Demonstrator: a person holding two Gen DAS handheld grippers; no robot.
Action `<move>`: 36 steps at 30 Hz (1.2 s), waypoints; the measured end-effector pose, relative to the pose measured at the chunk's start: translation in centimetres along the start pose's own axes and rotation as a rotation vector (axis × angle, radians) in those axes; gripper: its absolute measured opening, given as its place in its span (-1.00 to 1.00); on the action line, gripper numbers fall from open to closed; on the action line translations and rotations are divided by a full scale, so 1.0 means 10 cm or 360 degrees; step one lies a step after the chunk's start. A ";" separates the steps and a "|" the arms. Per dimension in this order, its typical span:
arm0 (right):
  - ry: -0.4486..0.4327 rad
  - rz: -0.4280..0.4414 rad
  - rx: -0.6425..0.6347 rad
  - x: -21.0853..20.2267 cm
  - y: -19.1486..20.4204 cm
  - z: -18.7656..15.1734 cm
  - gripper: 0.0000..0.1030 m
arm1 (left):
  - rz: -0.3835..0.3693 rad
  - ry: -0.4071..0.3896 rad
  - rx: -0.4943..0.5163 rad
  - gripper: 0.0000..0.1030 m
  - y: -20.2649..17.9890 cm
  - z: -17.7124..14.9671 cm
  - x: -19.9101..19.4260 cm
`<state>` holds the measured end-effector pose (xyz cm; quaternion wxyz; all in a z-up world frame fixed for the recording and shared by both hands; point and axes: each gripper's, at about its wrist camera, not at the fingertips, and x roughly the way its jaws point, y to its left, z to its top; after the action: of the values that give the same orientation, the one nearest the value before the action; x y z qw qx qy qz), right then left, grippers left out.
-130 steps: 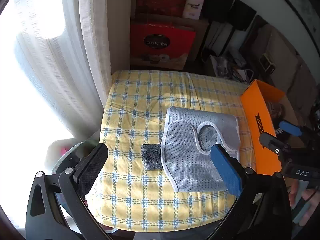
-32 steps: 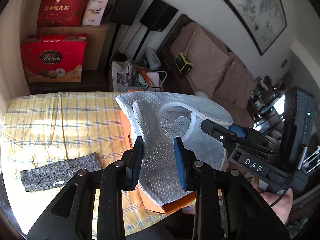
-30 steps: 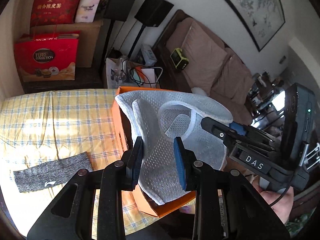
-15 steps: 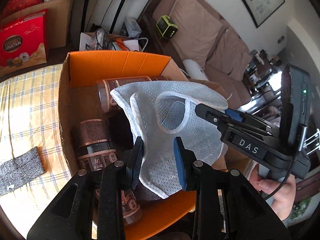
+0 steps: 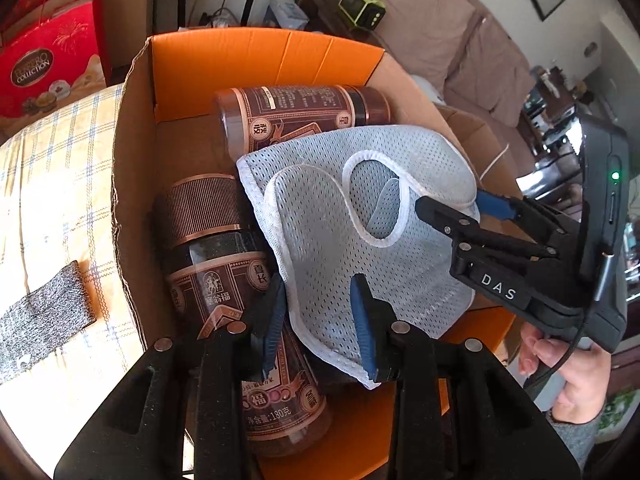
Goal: Organize objects
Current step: 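Lower the mesh pad into the box and open both grippers, then withdraw both grippers from the box to the grey knit wristband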
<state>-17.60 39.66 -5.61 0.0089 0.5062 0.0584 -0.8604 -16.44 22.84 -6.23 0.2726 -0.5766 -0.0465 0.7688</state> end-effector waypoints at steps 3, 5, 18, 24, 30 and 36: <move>-0.0021 -0.0020 -0.0021 -0.07 -0.02 -0.02 0.21 | -0.0017 -0.0016 0.0005 -0.33 0.00 -0.01 -0.09; -0.0043 -0.0008 0.0001 -0.15 -0.06 -0.02 0.25 | -0.0017 -0.0041 0.0010 -0.32 0.00 0.01 -0.19; -0.0150 0.0112 0.0060 -0.65 0.00 0.13 0.38 | 0.0078 -0.0219 0.0053 0.16 0.13 -0.02 -0.76; -0.0183 0.0182 0.0014 -0.72 0.30 0.15 0.61 | 0.0151 -0.0274 0.0028 0.57 0.39 -0.12 -0.99; -0.0190 0.0280 -0.0053 -0.72 0.71 0.14 0.67 | 0.0200 -0.0326 -0.0041 0.83 0.73 -0.26 -1.24; -0.0192 0.0382 -0.0123 -0.69 1.19 0.12 0.70 | 0.0289 -0.0366 -0.0109 0.84 1.10 -0.43 -1.45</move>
<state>-14.37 27.41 -0.14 0.1349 0.4562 0.0300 -0.8791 -13.83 5.64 0.60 0.1749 -0.4955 -0.0514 0.8493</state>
